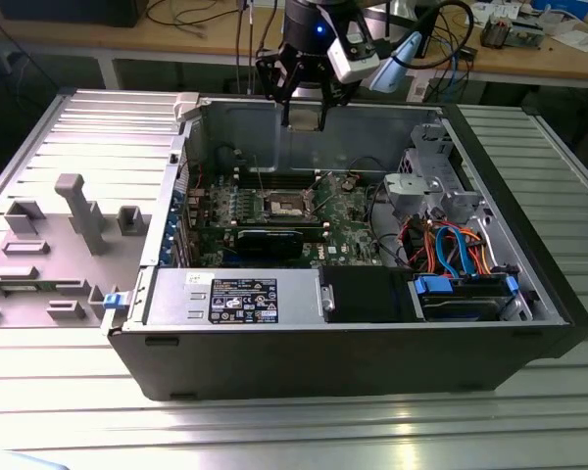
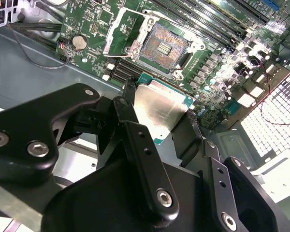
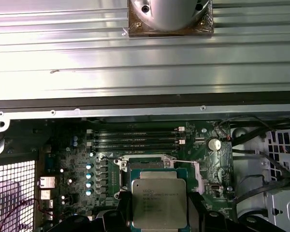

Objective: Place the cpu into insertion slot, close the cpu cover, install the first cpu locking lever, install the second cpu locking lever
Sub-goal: 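Place the cpu into insertion slot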

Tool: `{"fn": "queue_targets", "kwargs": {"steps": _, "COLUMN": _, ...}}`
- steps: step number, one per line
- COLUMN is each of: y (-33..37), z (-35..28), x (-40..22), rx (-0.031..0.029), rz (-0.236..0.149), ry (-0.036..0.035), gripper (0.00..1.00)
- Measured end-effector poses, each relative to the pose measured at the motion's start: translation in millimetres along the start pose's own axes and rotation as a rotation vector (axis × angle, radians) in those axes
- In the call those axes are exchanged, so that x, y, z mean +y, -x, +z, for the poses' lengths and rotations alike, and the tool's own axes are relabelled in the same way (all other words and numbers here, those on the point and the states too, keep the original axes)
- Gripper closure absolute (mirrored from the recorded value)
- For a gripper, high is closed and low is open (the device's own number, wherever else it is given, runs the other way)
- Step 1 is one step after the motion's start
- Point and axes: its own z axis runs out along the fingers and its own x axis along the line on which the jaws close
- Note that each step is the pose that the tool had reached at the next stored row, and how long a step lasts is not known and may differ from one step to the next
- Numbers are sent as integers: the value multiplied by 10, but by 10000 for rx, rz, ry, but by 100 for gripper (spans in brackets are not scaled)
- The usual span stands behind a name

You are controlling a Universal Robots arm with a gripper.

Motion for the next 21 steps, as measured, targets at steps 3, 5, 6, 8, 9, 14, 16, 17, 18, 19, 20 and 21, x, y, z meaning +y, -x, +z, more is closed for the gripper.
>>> {"fn": "queue_targets", "kwargs": {"steps": 3, "y": -13, "z": 48, "x": -5, "rx": -2, "rz": 1, "ry": -36, "gripper": 45}}
{"fn": "queue_targets", "kwargs": {"steps": 5, "y": -14, "z": 52, "x": -5, "rx": -2, "rz": 1, "ry": -38, "gripper": 45}}
{"fn": "queue_targets", "kwargs": {"steps": 6, "y": -15, "z": 55, "x": -5, "rx": -2, "rz": 1, "ry": -39, "gripper": 45}}
{"fn": "queue_targets", "kwargs": {"steps": 8, "y": -17, "z": 59, "x": -6, "rx": -1, "rz": 1, "ry": -39, "gripper": 45}}
{"fn": "queue_targets", "kwargs": {"steps": 9, "y": -18, "z": 61, "x": -6, "rx": -2, "rz": 0, "ry": -39, "gripper": 45}}
{"fn": "queue_targets", "kwargs": {"steps": 14, "y": -24, "z": 74, "x": -7, "rx": -2, "rz": 0, "ry": -38, "gripper": 45}}
{"fn": "queue_targets", "kwargs": {"steps": 16, "y": -26, "z": 79, "x": -8, "rx": -2, "rz": 0, "ry": -40, "gripper": 45}}
{"fn": "queue_targets", "kwargs": {"steps": 17, "y": -28, "z": 82, "x": -8, "rx": -2, "rz": 0, "ry": -40, "gripper": 45}}
{"fn": "queue_targets", "kwargs": {"steps": 18, "y": -29, "z": 86, "x": -8, "rx": -2, "rz": 1, "ry": -44, "gripper": 45}}
{"fn": "queue_targets", "kwargs": {"steps": 19, "y": -30, "z": 89, "x": -9, "rx": -3, "rz": 1, "ry": -66, "gripper": 45}}
{"fn": "queue_targets", "kwargs": {"steps": 20, "y": -30, "z": 90, "x": -9, "rx": -4, "rz": 3, "ry": -105, "gripper": 45}}
{"fn": "queue_targets", "kwargs": {"steps": 21, "y": -30, "z": 91, "x": -9, "rx": -6, "rz": 4, "ry": -159, "gripper": 45}}
